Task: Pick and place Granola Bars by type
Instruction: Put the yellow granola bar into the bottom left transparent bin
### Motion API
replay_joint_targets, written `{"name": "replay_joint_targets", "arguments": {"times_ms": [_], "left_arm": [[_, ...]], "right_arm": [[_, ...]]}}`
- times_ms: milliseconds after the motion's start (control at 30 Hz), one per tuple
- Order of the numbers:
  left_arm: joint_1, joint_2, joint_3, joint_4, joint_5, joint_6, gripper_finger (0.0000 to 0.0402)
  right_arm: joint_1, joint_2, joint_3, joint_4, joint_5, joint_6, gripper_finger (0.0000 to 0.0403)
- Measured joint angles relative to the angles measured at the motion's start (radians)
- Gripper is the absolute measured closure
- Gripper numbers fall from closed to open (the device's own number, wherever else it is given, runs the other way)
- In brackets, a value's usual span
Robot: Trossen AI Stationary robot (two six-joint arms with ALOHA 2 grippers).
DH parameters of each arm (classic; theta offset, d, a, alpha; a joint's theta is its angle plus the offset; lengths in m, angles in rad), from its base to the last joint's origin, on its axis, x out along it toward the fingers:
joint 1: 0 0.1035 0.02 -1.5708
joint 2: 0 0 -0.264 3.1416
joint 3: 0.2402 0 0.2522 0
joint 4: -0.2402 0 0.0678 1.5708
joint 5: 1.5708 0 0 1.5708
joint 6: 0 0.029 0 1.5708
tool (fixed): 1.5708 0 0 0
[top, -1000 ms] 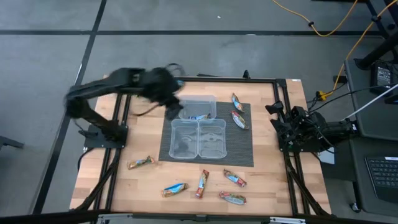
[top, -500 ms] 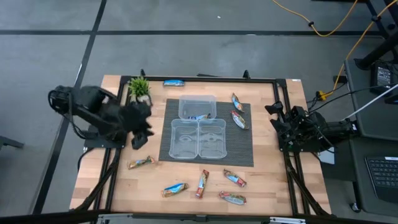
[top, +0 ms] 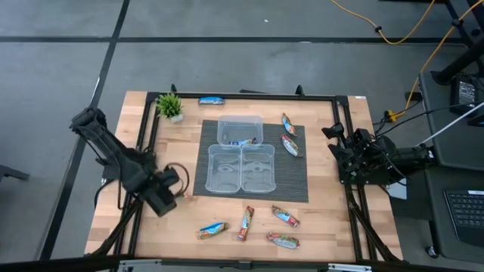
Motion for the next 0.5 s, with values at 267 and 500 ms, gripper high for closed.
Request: {"name": "replay_joint_targets", "arguments": {"times_ms": [267,500], "left_arm": [[-0.074,0.000,-0.195,0.281,0.014,-0.079,0.0201],[-0.086,0.005,-0.316,0.408,0.027,-0.098,0.0201]], "right_arm": [[0.000,0.000,0.000,0.000,-0.001,0.024,0.0059],[0.000,0.000,0.000,-0.002,-0.001,0.075,0.0059]]}}
